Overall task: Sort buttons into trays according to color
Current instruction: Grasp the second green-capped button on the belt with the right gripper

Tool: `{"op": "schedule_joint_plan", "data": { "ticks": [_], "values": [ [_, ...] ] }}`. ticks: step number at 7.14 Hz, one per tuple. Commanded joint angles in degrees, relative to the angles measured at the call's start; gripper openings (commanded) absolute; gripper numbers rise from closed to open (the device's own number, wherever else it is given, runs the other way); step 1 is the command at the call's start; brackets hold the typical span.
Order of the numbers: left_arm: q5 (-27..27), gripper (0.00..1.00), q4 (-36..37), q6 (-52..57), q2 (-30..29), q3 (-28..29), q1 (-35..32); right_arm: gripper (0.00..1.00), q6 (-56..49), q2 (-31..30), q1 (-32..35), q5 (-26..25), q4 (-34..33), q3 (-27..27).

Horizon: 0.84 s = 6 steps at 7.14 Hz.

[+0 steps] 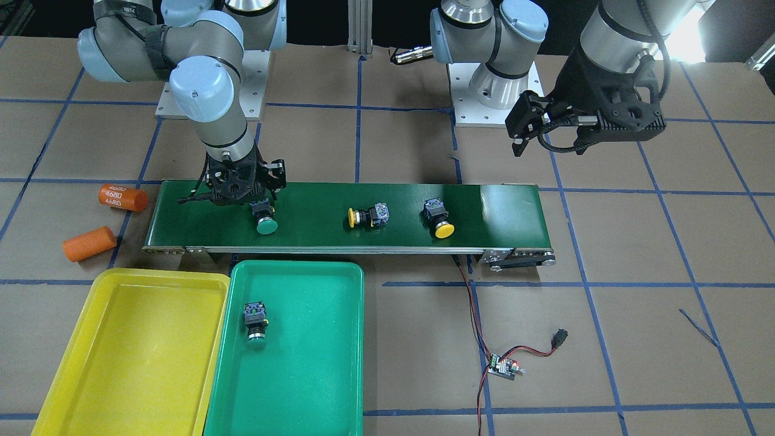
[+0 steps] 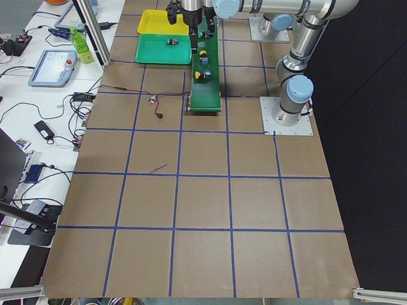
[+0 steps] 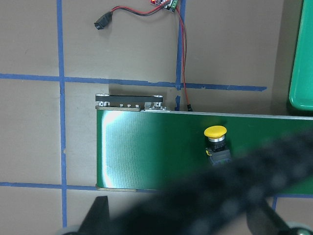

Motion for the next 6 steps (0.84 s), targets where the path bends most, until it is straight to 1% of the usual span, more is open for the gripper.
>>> {"op": "schedule_joint_plan", "data": {
  "ticks": [1, 2, 3, 4, 5, 6],
  "values": [
    [0.08, 1.00, 0.19, -0.42, -0.01, 0.02, -0.01, 0.07, -0.26, -0.01, -0.33, -0.16, 0.47, -0.40],
    [0.86, 1.00, 0.19, -0.33, -0.01, 0.10, -0.01, 0.07, 0.26, -0.09, -0.33, 0.18, 0.04, -1.28],
    [0.61, 1.00, 0.19, -0.33, -0.18, 0.63, 0.08, 0.07, 0.88, 1.21, -0.16, 0.45, 0.47, -5.20],
    [0.69, 1.00, -0.33, -0.41, -0.71, 2.02, 0.08, 0.08, 1.41, 6.62, 0.19, 0.62, 0.73, -11.16],
    [0.61, 1.00, -0.42, -0.50, -1.50, 2.91, 0.08, 0.09, 1.50, 13.37, 0.72, 0.71, 0.82, -18.61],
    [0.08, 1.00, -0.42, -0.76, -1.50, 2.92, 0.08, 0.13, 1.59, 18.40, 3.25, 0.45, 0.91, -26.17]
  ]
}}
